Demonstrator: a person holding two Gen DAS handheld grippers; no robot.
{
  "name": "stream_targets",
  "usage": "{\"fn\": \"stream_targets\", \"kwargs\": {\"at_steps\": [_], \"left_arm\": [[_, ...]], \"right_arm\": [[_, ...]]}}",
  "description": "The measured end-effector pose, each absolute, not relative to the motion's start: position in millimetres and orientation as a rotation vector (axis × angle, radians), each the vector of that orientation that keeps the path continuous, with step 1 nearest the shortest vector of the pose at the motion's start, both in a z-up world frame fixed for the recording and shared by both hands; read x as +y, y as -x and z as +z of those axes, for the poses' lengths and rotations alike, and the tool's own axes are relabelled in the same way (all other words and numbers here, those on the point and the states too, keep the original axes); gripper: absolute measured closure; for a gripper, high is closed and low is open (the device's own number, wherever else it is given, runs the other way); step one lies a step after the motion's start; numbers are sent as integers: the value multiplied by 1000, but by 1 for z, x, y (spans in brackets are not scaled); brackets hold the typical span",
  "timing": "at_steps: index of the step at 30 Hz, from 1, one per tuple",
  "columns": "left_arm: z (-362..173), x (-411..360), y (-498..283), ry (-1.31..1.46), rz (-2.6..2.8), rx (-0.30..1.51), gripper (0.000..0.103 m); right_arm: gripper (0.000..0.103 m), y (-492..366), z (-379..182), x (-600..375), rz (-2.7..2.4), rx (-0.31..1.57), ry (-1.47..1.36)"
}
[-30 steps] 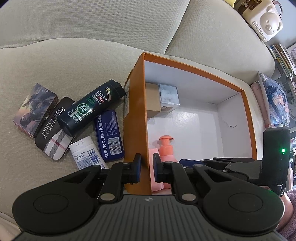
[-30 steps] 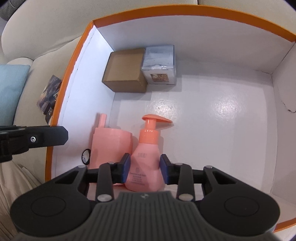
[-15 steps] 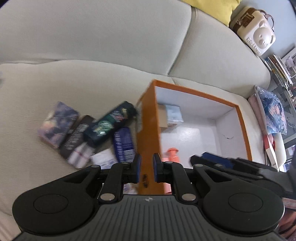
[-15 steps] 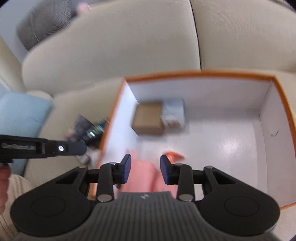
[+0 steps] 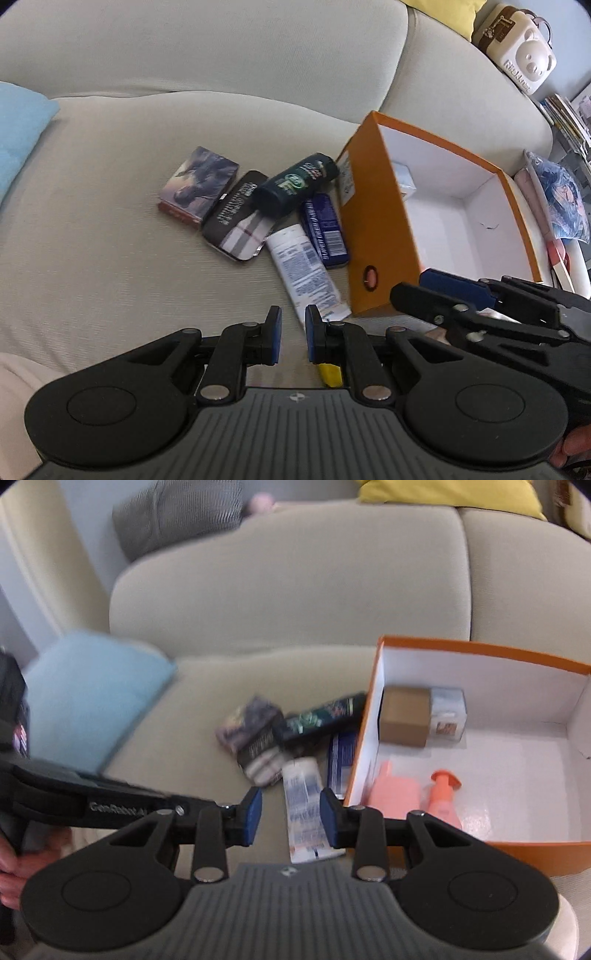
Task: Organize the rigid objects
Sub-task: 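Withdraw both tools from the box toward the item pile, then grasp the photo card box with the left tool while the right tool grasps the checkered tin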
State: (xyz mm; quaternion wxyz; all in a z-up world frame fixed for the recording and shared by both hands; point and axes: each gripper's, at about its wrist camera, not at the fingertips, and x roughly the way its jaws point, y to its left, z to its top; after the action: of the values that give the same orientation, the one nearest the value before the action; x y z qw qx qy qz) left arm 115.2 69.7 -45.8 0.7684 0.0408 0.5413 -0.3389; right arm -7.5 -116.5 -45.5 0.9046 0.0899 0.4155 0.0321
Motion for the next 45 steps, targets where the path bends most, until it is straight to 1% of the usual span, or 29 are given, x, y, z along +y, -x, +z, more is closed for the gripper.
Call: {"fn": "stream_targets", "kwargs": {"at_steps": [4,10,12,14,15,16,17,19,22,24,27,28,31,35,39,43,45], "left_arm": [[-44,78,-128,-67,-757,1135,89],[-47,75,-166,-119,-758,1081,89],[-53,73,-184,-145,-745,1085,86],[-60,73,-200,-168,-721,1084,76],[-64,72,-210,-178,-717,1083,73],[-68,72,-220,-183,-712,1085,66],[-73,72,-229,-184,-710,1091,59],[-84,71,-248,-179,-707,1110,52],[-102,68,-271,-173,-699,1147,50],[-111,66,-280,-154,-719,1173,48],[-125,63,-291,-133,-739,1218,45],[-128,63,-294,-118,-753,1228,41],[-135,63,-301,-82,-782,1263,34],[-138,56,-305,-91,-811,1280,29],[-143,49,-305,-98,-828,1283,27],[-139,36,-290,-204,-836,1223,28],[-134,35,-284,-228,-817,1201,29]], "right_arm": [[66,-9,-54,-105,69,913,-148],[66,-48,-65,-89,62,972,-119],[66,-64,-70,-84,47,998,-140],[65,-82,-79,-81,42,1016,-167],[64,-91,-84,-79,32,1029,-175],[63,-99,-90,-78,24,1041,-181],[57,-108,-95,-77,14,1055,-189],[55,-122,-107,-79,-7,1089,-220],[53,-139,-122,-83,-39,1131,-261],[48,-146,-129,-84,-49,1138,-260],[48,-154,-136,-88,-54,1164,-284],[48,-156,-140,-90,-55,1180,-304],[48,-159,-152,-96,-57,1212,-364],[42,-160,-157,-103,-44,1209,-417],[41,-162,-163,-102,-36,1194,-417],[42,-164,-167,-93,-55,1177,-391],[46,-162,-162,-88,-57,1174,-363]]}}
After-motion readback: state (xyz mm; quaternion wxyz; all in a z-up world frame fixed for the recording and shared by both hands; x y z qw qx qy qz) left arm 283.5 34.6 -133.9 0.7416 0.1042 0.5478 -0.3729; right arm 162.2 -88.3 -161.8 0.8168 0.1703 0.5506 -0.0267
